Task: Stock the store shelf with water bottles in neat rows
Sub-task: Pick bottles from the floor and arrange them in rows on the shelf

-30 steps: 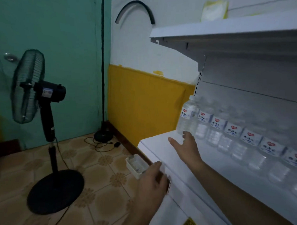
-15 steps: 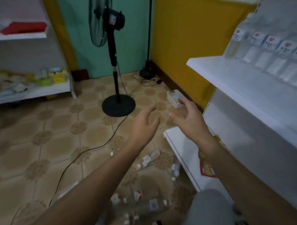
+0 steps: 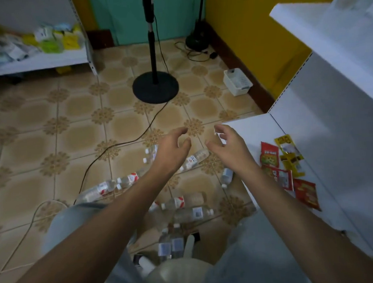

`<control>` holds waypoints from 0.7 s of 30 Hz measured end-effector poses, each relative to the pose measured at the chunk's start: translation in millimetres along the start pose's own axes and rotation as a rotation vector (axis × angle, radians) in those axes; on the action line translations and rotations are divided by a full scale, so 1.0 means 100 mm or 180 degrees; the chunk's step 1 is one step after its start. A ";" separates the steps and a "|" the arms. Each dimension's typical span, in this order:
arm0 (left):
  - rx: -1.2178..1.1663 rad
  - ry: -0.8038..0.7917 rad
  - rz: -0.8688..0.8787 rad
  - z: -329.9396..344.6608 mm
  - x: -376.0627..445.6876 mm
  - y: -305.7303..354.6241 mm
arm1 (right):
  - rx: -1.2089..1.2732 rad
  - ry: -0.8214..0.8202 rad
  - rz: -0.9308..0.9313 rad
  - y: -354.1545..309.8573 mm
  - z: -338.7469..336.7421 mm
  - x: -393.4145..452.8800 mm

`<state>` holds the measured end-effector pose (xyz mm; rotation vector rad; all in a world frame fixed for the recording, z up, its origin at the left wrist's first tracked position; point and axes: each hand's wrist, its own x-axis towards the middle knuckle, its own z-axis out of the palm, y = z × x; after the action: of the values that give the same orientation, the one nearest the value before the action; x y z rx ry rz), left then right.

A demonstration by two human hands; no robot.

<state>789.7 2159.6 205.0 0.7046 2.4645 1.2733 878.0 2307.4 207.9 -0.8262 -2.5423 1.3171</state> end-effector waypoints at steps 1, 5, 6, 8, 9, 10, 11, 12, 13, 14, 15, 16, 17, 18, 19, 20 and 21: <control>-0.0021 0.0001 -0.0040 0.02 0.09 -0.02 | -0.0034 -0.0022 0.0007 0.01 0.01 0.08; -0.0281 -0.0015 -0.0318 0.22 0.41 -0.27 | -0.0160 -0.0155 -0.0033 0.14 0.22 0.45; -0.0316 -0.0043 -0.0425 0.31 0.46 -0.41 | -0.0261 -0.0222 -0.0033 0.23 0.34 0.54; -0.0355 -0.0168 -0.0698 0.56 0.51 -0.74 | -0.0562 -0.0479 0.0006 0.49 0.63 0.70; -0.0395 -0.0245 -0.0856 0.71 0.50 -0.94 | -0.0704 -0.0632 0.0035 0.67 0.80 0.76; -0.0423 -0.0298 -0.1049 0.85 0.47 -1.15 | -0.0846 -0.0808 0.0037 0.85 1.00 0.81; -0.0439 -0.0318 -0.1243 1.00 0.43 -1.37 | -0.0984 -0.1003 0.0055 1.04 1.20 0.85; -0.0452 -0.0359 -0.1446 1.15 0.38 -1.59 | -0.1114 -0.1222 0.0118 1.25 1.39 0.89; -0.0501 -0.0411 -0.1662 1.30 0.32 -1.82 | -0.1272 -0.1460 0.0185 1.46 1.58 0.91; -0.0573 -0.0475 -0.1898 1.44 0.25 -2.03 | -0.1430 -0.1695 0.0228 1.69 1.78 0.91; -0.0623 -0.0537 -0.2126 1.57 0.16 -2.23 | -0.1543 -0.1904 0.0263 1.94 1.98 0.90; -0.0623 -0.0570 -0.2316 1.68 0.08 -2.40 | -0.1593 -0.2070 0.0290 2.20 2.17 0.88; -0.0635 -0.0573 -0.2452 1.77 0.02 -2.56 | -0.1654 -0.2215 0.0351 2.44 2.35 0.86; -0.0685 -0.0576 -0.2574 1.85 -0.04 -2.69 | -0.1784 -0.2365 0.0395 2.65 2.49 0.83; -0.0765 -0.0584 -0.2704 1.94 -0.08 -2.81 | -0.1957 -0.2556 0.0373 2.81 2.60 0.80; -0.0794 -0.0605 -0.2817 2.02 -0.11 -2.92 | -0.2121 -0.2749 0.0292 2.93 2.68 0.77; -0.0799 -0.0609 -0.2900 2.09 -0.12 -3.02 | -0.2275 -0.2936 0.0193 3.02 2.75 0.75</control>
<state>806.2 2146.7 -162.3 -0.3346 1.9919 1.0253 831.2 2293.1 -204.5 -0.3942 -3.8639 0.8870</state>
